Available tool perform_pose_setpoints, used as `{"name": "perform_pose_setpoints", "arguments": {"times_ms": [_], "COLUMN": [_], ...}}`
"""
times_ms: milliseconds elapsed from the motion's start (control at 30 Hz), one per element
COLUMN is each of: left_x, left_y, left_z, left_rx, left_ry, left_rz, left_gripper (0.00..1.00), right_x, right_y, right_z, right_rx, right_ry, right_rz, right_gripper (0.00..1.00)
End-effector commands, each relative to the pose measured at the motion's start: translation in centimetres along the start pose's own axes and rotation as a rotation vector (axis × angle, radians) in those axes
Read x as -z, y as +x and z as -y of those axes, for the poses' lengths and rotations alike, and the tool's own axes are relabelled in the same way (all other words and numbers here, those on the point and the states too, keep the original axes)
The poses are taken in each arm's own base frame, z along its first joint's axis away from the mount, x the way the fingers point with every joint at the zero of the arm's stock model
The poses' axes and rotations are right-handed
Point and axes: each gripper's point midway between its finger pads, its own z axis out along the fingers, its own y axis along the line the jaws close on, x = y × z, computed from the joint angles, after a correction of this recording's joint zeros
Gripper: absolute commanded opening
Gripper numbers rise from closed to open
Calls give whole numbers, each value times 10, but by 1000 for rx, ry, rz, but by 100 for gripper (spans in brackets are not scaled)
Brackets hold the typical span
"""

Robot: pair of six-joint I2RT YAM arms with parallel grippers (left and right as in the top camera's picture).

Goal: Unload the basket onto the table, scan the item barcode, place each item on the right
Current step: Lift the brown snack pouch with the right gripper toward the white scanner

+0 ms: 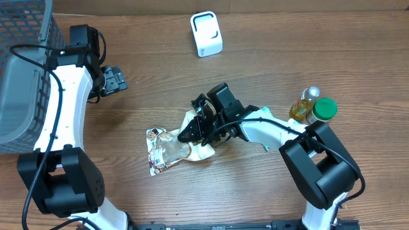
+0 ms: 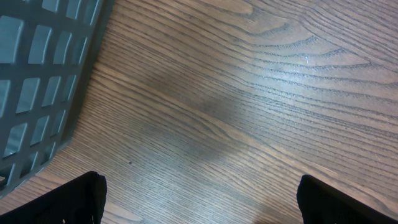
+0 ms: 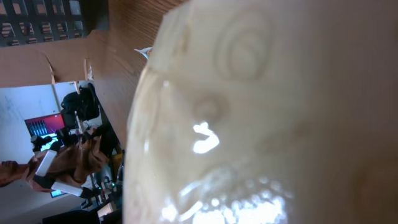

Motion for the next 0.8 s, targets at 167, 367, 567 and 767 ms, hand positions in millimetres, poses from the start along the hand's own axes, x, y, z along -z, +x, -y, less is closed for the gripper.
{"name": "perform_pose_setpoints", "arguments": {"times_ms": [167, 367, 567, 767], "left_x": [3, 3, 3, 3], "left_y": [-5, -5, -5, -5], "left_z": [0, 0, 0, 0], "left_rx": [-15, -15, -15, -15], "left_ry": [-13, -13, -13, -13], "left_rz": [20, 20, 20, 20], "left_gripper": [100, 100, 99, 99], "right_x": [-3, -3, -3, 9], "right_y": [2, 2, 4, 0], "right_z": [4, 4, 5, -7], "right_rx": [7, 7, -4, 9], "right_ry": [10, 10, 14, -21], "right_rz": [-1, -1, -9, 4], "right_gripper": [16, 15, 6, 5]}}
